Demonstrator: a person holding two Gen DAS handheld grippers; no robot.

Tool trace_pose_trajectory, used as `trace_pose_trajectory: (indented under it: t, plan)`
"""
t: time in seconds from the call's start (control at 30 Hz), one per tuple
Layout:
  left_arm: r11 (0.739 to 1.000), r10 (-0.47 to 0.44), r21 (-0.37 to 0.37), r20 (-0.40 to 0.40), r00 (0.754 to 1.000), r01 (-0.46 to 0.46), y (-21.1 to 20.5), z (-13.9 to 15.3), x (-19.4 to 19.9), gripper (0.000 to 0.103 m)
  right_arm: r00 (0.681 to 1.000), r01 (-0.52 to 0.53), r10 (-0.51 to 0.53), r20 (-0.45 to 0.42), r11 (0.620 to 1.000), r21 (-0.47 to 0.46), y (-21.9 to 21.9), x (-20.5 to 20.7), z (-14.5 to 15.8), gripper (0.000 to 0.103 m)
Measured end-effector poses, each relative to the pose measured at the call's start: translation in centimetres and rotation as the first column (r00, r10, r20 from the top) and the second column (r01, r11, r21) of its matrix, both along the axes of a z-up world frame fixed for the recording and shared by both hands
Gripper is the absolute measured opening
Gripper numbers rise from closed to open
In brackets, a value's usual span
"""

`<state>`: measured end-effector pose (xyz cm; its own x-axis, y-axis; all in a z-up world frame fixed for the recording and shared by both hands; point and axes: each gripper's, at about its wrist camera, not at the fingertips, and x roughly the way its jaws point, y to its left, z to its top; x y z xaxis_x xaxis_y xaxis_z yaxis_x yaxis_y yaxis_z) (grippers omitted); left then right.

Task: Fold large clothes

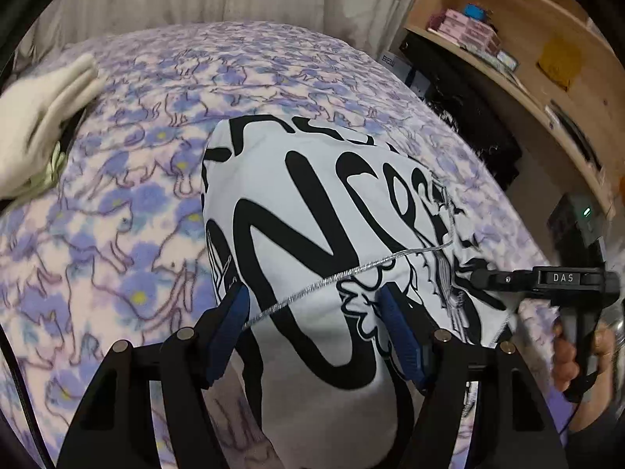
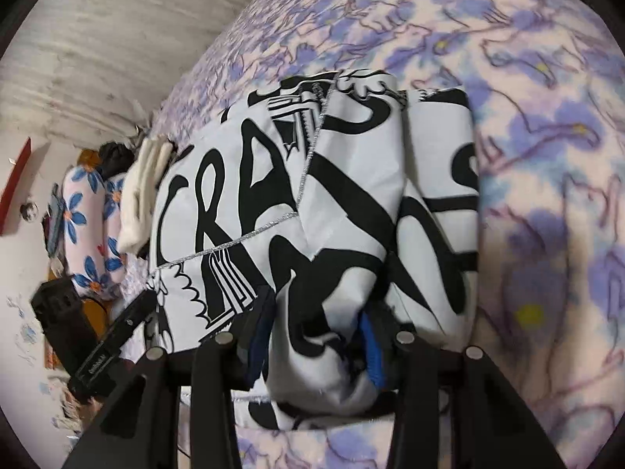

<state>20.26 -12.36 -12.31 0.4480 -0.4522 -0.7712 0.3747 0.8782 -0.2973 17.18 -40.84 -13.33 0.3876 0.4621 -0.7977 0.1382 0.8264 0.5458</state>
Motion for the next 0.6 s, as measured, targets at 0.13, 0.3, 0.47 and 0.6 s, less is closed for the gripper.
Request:
trace_pose_trajectory:
  t: [0.13,0.3,0.47,0.6]
  plan:
    - [0.998,-0.028,0.055,0.023,0.999,0.027,-1.7,0.7,-0.2,0.064,0.977,0.038,-0.008,0.213,0.989,-0.140,0.1,-2.5,5.2,0.016]
    - [0.982,-0.071,0.181,0.105,0.992,0.051,-4.8,-0.1,-1.5,0.053,0.974,0.116,-0.071,0.216,0.972,-0.203,-1.6,-3.8,4.5,0.015]
    - [0.933,-0.096,0.359,0.230,0.968,0.007,-7.4,-3.7,-3.8,0.052,0.991,0.109,-0.087,0.104,0.968,-0.227,-1.5,-3.6,-1.3,0.017]
    - [0.954,-0.069,0.300,0.244,0.967,-0.008,-6.3,-3.2,-3.9,0.052,0.991,0.106,-0.085,0.103,0.970,-0.219,-1.5,-3.8,0.0,0.024]
